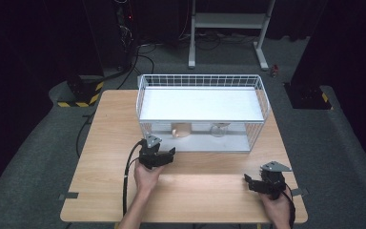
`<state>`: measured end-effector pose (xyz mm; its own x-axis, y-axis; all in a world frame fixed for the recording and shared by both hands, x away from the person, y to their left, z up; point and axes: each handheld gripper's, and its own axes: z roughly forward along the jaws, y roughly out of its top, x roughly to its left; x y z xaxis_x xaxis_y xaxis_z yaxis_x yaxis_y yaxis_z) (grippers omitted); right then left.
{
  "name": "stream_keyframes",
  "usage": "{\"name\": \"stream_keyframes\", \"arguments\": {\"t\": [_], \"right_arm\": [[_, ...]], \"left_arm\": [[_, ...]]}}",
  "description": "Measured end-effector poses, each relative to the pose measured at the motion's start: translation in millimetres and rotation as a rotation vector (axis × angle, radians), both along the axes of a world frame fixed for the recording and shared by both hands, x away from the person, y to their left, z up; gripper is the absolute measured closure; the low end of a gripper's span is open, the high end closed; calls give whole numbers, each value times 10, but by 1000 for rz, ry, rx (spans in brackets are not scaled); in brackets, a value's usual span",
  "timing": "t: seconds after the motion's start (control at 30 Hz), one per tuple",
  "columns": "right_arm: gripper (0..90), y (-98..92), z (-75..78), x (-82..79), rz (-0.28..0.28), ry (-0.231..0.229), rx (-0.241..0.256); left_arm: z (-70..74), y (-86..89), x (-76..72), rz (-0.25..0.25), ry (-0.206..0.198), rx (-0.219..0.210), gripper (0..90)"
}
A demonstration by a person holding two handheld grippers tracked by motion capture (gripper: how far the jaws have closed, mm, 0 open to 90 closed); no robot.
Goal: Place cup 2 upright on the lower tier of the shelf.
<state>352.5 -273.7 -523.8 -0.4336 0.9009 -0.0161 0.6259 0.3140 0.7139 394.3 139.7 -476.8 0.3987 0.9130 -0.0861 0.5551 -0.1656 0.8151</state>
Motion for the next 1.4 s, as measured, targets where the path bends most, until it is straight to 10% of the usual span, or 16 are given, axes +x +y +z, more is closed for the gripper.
{"name": "stream_keyframes", "arguments": {"t": [1.4], "right_arm": [[185,1,0,2,-1,0,0]], "left_arm": [[55,226,-183,18,-7,-18,213]]}}
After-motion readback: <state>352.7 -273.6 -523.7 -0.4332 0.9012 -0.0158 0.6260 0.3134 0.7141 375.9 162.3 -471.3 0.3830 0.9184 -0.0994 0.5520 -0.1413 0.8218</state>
